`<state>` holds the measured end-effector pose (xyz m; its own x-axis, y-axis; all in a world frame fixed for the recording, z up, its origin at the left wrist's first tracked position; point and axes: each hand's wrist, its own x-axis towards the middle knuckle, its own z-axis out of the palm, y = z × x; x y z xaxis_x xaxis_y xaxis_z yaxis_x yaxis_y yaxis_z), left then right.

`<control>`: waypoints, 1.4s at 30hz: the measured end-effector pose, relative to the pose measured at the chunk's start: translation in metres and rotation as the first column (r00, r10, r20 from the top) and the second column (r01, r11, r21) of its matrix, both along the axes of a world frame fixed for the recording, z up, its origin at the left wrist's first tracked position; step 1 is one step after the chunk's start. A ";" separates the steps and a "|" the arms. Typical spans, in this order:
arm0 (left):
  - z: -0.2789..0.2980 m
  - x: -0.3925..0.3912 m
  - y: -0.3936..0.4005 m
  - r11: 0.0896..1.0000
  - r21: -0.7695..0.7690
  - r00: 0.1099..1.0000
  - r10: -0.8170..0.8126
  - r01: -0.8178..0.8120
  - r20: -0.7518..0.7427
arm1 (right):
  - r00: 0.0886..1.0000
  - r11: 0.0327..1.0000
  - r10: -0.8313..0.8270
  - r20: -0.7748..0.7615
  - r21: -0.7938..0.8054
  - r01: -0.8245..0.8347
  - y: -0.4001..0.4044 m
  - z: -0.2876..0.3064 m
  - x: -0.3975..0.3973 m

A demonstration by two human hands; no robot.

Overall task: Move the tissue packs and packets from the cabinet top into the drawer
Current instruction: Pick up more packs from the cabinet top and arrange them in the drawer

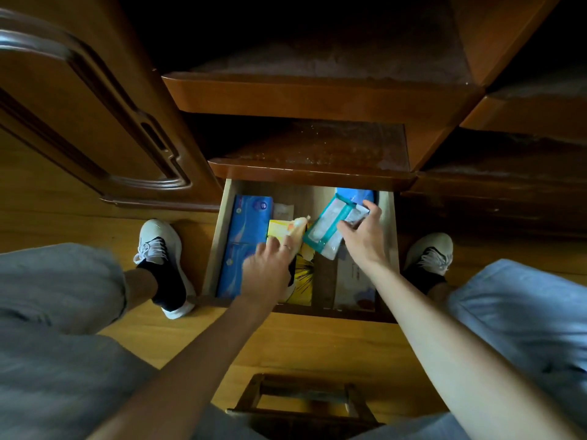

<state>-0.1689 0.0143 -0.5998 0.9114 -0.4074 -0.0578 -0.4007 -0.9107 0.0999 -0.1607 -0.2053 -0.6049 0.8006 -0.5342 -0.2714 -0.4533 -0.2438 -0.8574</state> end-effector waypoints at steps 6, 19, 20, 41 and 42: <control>-0.018 -0.001 0.003 0.962 -0.239 0.948 -0.193 0.132 -0.251 | 0.972 0.943 -0.235 -0.010 0.240 0.231 -0.004 -0.012 -0.020; -0.030 0.024 0.005 0.620 -0.377 0.576 0.150 -0.688 -0.804 | 0.896 0.954 0.301 -0.325 0.109 -0.281 0.055 -0.029 -0.025; -0.032 0.024 0.004 0.597 -0.384 0.564 0.141 -0.704 -0.814 | 0.901 0.954 0.300 -0.313 0.108 -0.280 0.056 -0.029 -0.025; -0.043 0.016 -0.011 0.808 -0.424 0.766 0.051 -0.408 -0.641 | 0.800 0.764 0.104 -0.591 -0.467 -0.445 -0.002 -0.046 -0.062; -0.045 0.016 -0.009 0.797 -0.429 0.760 0.057 -0.426 -0.648 | 0.783 0.748 0.108 -0.612 -0.468 -0.470 -0.002 -0.048 -0.063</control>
<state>-0.1529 0.0055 -0.6444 0.8375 -0.3073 -0.4518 0.1323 -0.6883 0.7132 -0.2233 -0.2072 -0.6524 0.7673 -0.4907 -0.4129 -0.5898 -0.7927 -0.1541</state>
